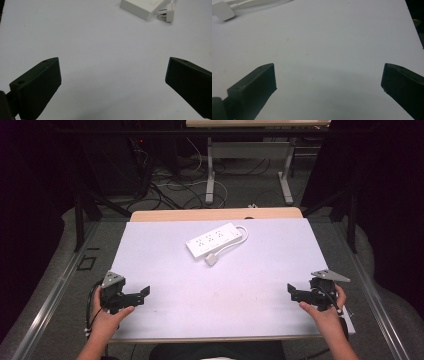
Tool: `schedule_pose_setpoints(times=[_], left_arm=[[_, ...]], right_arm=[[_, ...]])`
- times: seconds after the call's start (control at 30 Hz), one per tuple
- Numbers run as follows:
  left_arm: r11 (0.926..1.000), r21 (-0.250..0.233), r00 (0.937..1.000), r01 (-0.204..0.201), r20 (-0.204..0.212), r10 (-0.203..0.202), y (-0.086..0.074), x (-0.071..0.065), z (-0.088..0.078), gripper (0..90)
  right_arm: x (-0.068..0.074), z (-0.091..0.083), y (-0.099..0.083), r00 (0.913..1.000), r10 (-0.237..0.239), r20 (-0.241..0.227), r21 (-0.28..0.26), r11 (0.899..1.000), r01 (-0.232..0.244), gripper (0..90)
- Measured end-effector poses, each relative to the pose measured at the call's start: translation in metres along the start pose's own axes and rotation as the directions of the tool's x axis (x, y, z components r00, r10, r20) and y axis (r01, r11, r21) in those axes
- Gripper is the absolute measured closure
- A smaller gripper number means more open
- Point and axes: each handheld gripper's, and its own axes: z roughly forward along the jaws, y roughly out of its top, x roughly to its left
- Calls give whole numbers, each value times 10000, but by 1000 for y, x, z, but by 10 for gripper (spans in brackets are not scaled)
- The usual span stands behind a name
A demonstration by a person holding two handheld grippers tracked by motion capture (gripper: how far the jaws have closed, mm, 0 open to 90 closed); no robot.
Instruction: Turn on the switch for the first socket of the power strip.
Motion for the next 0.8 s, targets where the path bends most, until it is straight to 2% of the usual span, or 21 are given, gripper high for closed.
schedule_pose_setpoints(times=[0.1,0.2,0.37,0.57,0.8], left_arm=[[9996,-228,9999,-144,28,145,-1,-6,-2,0],[9994,-347,9998,-16,179,22,-2,-9,-4,0],[9989,-417,9992,225,353,-211,-5,-11,-6,6],[9991,-405,9996,143,260,-133,-7,-14,-5,18],[9994,-319,9995,138,271,-130,-9,-16,-5,20]], right_arm=[[6,-6,-1,9997,-218,147,148,9997,216,0],[10,-12,0,9985,-533,116,306,9981,529,0],[16,-16,7,9969,-747,-247,624,9951,761,0],[21,-17,22,9929,-1106,-431,927,9891,1142,4],[26,-17,44,9893,-1206,-816,1146,9849,1295,22]])
